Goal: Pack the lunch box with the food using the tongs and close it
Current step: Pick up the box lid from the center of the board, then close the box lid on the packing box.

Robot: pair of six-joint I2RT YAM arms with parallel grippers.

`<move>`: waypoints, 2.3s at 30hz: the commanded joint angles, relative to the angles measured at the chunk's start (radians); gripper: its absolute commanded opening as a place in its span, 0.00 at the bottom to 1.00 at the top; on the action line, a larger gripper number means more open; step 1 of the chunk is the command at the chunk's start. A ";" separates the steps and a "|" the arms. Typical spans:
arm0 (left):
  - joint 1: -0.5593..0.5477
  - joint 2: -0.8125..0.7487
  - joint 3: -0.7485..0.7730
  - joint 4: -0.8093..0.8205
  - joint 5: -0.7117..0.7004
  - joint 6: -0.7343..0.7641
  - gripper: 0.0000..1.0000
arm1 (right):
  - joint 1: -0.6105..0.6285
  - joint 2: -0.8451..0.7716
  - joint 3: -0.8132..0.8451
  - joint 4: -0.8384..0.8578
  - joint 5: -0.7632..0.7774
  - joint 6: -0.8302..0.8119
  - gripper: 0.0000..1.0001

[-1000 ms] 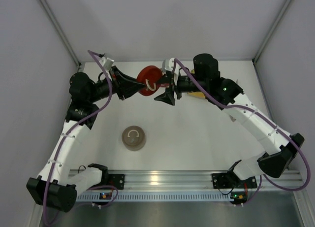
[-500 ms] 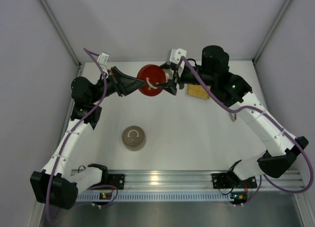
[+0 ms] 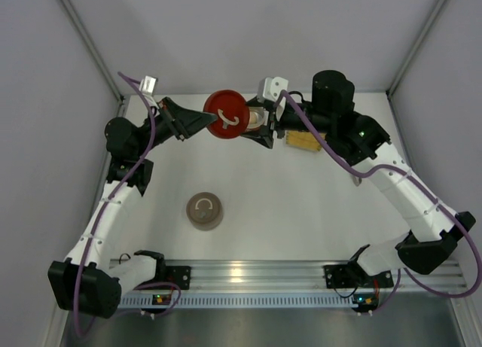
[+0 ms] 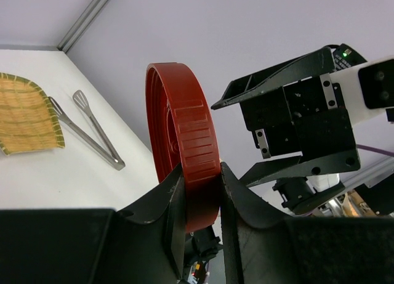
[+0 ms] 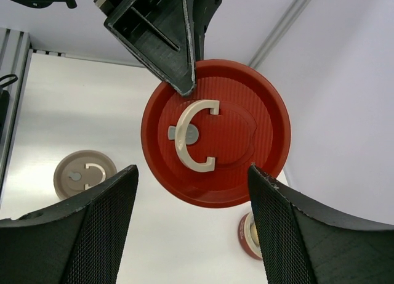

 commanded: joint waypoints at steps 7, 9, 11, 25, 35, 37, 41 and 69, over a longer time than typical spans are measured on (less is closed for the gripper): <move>0.012 0.003 0.042 0.077 -0.047 -0.113 0.00 | 0.021 0.008 0.048 -0.006 0.002 -0.038 0.69; 0.012 0.004 0.043 0.074 -0.051 -0.118 0.00 | 0.025 0.012 0.054 -0.003 0.002 -0.038 0.69; 0.012 0.004 0.042 0.074 -0.053 -0.125 0.00 | 0.034 0.023 0.062 -0.001 0.002 -0.037 0.68; 0.012 0.003 0.049 0.067 -0.041 -0.129 0.00 | 0.080 0.095 0.108 0.019 0.085 -0.057 0.52; 0.011 -0.008 0.042 0.065 -0.033 -0.132 0.00 | 0.082 0.123 0.120 0.054 0.133 -0.029 0.34; 0.011 -0.008 0.037 0.064 -0.030 -0.129 0.00 | 0.082 0.127 0.128 0.057 0.133 -0.021 0.34; 0.011 -0.010 0.031 0.059 -0.028 -0.125 0.00 | 0.086 0.135 0.131 0.059 0.139 -0.017 0.32; 0.101 -0.036 0.066 -0.341 -0.108 0.155 0.98 | 0.061 0.155 0.073 0.127 0.309 0.034 0.00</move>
